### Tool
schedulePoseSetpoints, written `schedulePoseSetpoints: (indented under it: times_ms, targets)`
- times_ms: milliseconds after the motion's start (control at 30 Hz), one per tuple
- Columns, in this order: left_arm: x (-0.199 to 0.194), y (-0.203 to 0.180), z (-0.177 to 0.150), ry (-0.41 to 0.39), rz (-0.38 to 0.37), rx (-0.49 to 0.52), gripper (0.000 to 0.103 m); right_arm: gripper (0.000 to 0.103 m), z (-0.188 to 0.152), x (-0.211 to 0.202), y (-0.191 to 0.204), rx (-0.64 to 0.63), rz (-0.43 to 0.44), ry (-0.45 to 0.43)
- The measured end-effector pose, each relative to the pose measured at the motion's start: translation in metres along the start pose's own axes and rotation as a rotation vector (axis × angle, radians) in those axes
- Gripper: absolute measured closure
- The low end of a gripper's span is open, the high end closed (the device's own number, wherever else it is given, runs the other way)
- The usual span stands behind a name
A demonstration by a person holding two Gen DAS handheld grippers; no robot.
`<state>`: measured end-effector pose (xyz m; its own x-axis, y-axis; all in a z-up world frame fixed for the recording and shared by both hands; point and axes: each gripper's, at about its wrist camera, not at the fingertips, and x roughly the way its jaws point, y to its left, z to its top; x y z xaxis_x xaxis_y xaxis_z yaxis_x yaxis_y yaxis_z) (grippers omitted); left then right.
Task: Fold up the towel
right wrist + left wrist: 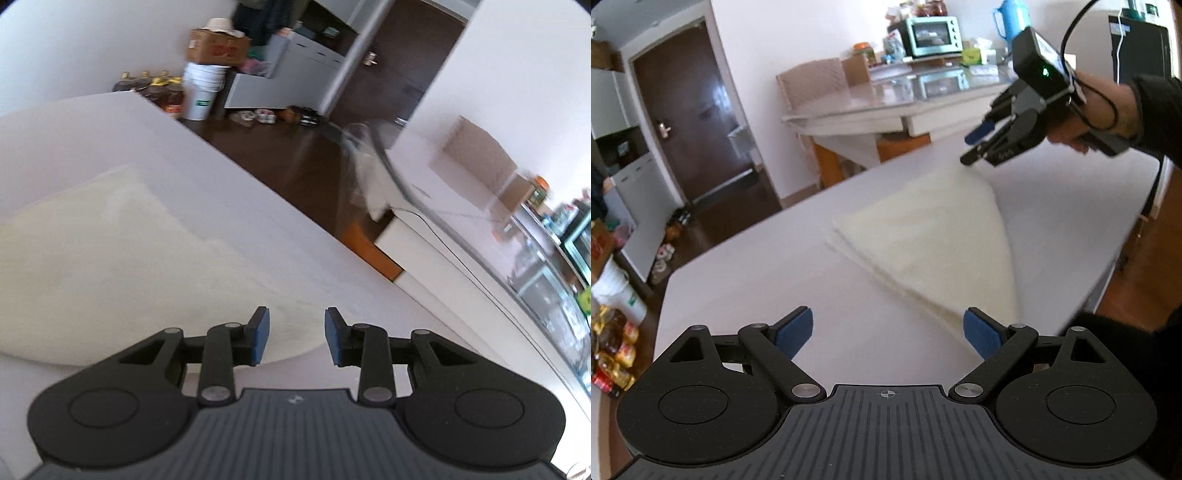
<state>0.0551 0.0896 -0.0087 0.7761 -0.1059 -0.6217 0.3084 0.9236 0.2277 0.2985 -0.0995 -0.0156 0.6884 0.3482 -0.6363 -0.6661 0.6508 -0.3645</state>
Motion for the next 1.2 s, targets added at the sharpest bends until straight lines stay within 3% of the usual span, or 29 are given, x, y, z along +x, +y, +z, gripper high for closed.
schedulePoseSetpoints:
  times_ms: [133, 400, 567, 700, 867, 1000, 1100, 1200]
  targets:
    - [0.02, -0.013, 0.004, 0.043, -0.026, 0.052, 0.011, 0.068, -0.003, 0.017, -0.009, 0.03, -0.007, 0.027]
    - [0.02, -0.013, -0.001, 0.071, -0.037, 0.039, 0.011, 0.063, -0.004, 0.036, -0.028, 0.059, -0.048, 0.021]
    - [0.015, -0.009, -0.001, 0.075, -0.03, 0.028, 0.01, 0.059, -0.029, -0.003, -0.019, 0.076, -0.056, -0.02]
    - [0.008, 0.002, -0.002, 0.06, -0.01, -0.007, 0.01, 0.053, -0.035, -0.045, 0.006, 0.096, 0.039, -0.085]
    - [-0.006, 0.016, -0.008, 0.056, 0.077, 0.007, 0.01, 0.049, -0.048, -0.11, 0.057, 0.116, 0.255, -0.184]
    - [-0.017, 0.026, -0.011, 0.039, 0.116, -0.005, 0.01, 0.046, -0.058, -0.149, 0.114, 0.029, 0.403, -0.244]
    - [-0.024, 0.029, -0.013, 0.028, 0.126, -0.016, 0.01, 0.046, -0.064, -0.164, 0.152, -0.053, 0.454, -0.253]
    - [-0.03, 0.028, -0.017, 0.016, 0.126, -0.019, 0.01, 0.046, -0.066, -0.165, 0.187, -0.169, 0.45, -0.258]
